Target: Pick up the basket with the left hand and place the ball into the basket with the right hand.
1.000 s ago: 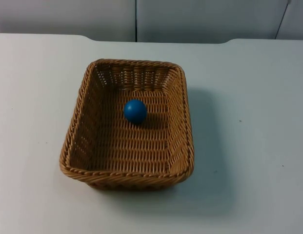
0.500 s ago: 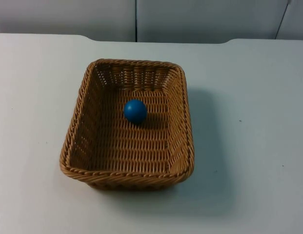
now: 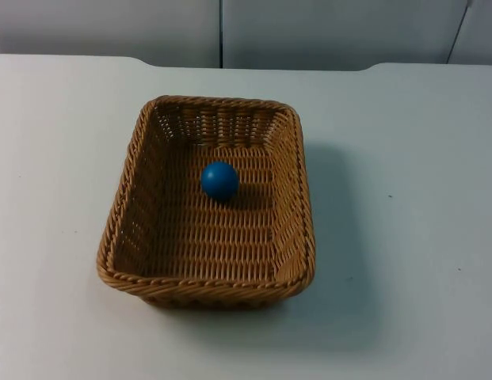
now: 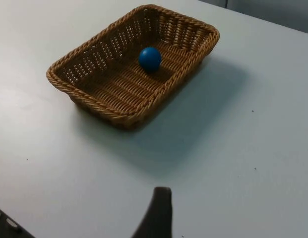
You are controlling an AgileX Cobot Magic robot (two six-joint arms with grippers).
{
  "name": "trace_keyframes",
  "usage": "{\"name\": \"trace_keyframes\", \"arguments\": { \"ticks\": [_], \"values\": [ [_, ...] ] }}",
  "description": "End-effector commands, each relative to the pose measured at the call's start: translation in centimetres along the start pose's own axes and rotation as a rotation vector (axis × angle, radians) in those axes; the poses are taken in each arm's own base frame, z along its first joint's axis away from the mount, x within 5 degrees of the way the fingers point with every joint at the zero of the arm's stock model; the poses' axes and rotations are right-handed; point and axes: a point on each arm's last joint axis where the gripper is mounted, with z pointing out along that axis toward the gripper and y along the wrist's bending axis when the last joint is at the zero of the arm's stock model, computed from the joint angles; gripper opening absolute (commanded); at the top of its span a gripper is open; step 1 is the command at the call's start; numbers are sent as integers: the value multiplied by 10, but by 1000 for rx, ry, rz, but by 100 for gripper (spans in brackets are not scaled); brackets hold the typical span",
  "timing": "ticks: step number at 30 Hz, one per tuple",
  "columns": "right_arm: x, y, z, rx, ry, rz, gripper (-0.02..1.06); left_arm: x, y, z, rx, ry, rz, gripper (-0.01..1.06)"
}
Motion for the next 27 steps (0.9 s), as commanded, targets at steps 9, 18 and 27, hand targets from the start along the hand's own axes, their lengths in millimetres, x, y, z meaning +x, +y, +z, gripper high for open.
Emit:
{"name": "trace_keyframes", "arguments": {
  "ticks": [9, 18, 27],
  "values": [
    [0, -1, 1, 8, -11, -5, 78, 0, -1, 8, 18, -41, -14, 68],
    [0, -1, 1, 12, -10, -5, 78, 0, -1, 8, 19, -41, -12, 68],
    [0, 0, 1, 2, -11, 1, 78, 0, -1, 8, 19, -41, -12, 68]
  ]
}}
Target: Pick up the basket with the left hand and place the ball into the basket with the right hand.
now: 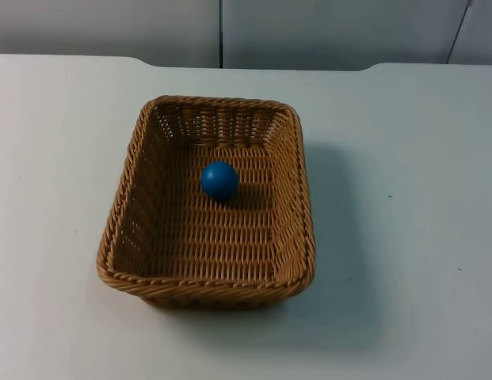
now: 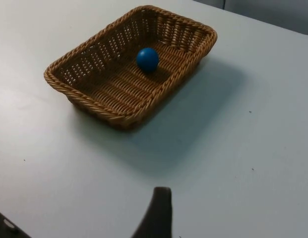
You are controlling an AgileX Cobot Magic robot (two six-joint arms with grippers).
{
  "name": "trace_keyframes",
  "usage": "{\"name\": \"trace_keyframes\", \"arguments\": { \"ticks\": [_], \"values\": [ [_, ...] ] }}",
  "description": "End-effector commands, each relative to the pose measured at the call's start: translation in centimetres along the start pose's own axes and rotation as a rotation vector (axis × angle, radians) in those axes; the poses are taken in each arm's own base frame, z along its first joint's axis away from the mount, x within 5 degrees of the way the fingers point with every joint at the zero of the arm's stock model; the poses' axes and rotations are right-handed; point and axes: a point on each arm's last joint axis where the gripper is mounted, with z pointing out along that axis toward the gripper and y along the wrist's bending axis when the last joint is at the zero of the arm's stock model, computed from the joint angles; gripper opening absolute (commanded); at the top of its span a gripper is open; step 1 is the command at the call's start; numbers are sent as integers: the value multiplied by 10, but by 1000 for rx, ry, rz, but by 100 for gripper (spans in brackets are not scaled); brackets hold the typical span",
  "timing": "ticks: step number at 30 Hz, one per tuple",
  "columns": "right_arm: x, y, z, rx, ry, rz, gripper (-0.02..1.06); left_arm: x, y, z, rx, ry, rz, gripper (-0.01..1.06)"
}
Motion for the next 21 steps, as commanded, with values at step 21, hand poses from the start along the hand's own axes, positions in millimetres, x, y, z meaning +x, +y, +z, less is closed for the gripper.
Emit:
{"name": "trace_keyframes", "arguments": {
  "ticks": [21],
  "values": [
    [-1, 3, 2, 358, 10, 200, 78, 0, -1, 0, 11, -13, -5, 68]
  ]
}}
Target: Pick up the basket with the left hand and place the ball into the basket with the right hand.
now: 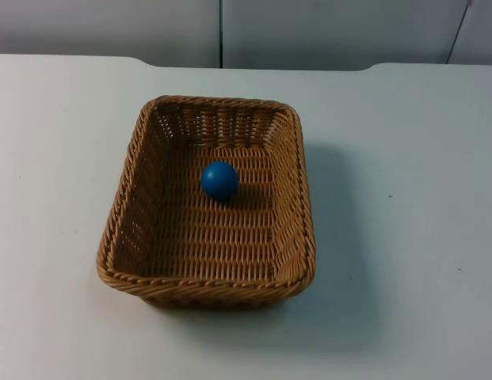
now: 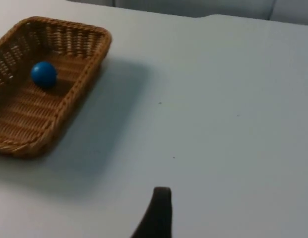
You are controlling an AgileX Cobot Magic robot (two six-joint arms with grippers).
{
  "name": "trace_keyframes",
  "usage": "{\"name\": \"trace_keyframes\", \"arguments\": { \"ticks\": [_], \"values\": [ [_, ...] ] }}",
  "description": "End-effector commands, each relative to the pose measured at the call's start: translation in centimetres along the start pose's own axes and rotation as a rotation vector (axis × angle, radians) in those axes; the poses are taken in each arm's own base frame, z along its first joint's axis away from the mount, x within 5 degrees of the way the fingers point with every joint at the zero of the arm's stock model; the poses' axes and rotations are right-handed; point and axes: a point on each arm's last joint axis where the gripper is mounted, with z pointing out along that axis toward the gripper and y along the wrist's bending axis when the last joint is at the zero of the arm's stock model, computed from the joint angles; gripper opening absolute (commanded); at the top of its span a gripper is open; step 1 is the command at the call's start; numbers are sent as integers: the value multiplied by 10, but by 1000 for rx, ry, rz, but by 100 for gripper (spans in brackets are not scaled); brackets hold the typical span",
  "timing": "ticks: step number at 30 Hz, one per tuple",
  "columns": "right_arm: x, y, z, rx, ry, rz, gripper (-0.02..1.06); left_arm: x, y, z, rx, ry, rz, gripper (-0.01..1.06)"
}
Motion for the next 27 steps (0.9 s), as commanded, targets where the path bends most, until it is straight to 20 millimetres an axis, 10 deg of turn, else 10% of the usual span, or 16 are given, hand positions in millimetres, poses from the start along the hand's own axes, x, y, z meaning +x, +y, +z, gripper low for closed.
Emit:
{"name": "trace_keyframes", "arguments": {
  "ticks": [1, 27],
  "values": [
    [0, 1, 1, 42, -8, 29, 78, 0, -1, 0, 11, -13, -5, 68],
    [0, 1, 1, 119, -4, 69, 78, -1, -2, 2, -128, -26, -77, 68]
  ]
}}
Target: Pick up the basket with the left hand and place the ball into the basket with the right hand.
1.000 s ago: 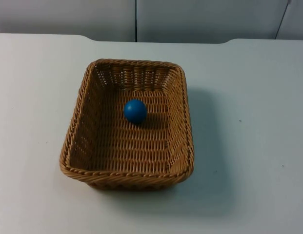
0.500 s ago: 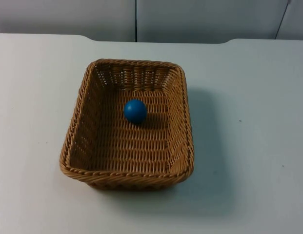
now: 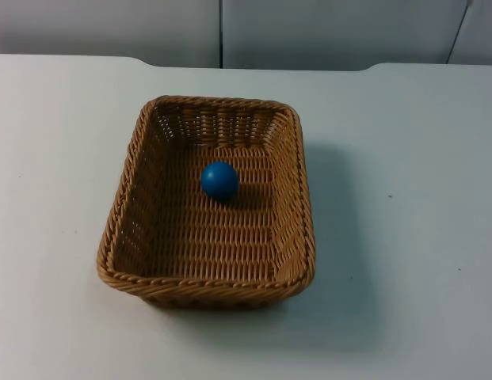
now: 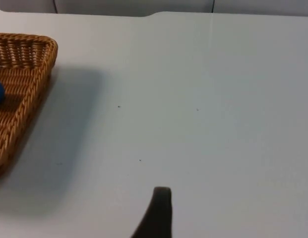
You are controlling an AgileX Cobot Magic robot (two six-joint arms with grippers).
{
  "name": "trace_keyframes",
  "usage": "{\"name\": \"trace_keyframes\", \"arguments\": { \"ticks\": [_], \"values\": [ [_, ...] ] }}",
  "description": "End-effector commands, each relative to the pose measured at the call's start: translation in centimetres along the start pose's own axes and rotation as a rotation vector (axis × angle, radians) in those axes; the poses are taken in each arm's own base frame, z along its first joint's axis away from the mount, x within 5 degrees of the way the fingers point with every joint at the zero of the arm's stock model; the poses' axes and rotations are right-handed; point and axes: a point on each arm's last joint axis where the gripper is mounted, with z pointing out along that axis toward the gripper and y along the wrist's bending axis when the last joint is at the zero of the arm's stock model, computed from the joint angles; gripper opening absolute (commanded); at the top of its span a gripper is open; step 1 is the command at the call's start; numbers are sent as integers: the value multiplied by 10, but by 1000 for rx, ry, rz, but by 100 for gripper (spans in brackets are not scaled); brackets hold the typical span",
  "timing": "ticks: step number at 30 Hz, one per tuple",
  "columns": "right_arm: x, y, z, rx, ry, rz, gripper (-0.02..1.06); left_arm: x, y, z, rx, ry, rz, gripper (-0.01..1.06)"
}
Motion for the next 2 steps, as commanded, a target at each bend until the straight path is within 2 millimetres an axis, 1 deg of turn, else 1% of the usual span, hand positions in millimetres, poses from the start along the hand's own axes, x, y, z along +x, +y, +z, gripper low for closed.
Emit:
{"name": "trace_keyframes", "arguments": {
  "ticks": [1, 2],
  "values": [
    [0, 0, 1, 5, -10, 5, 78, 0, -1, 0, -8, -14, -13, 68],
    [0, 0, 1, 5, -10, 5, 78, 0, -1, 1, -19, -15, -19, 68]
  ]
}}
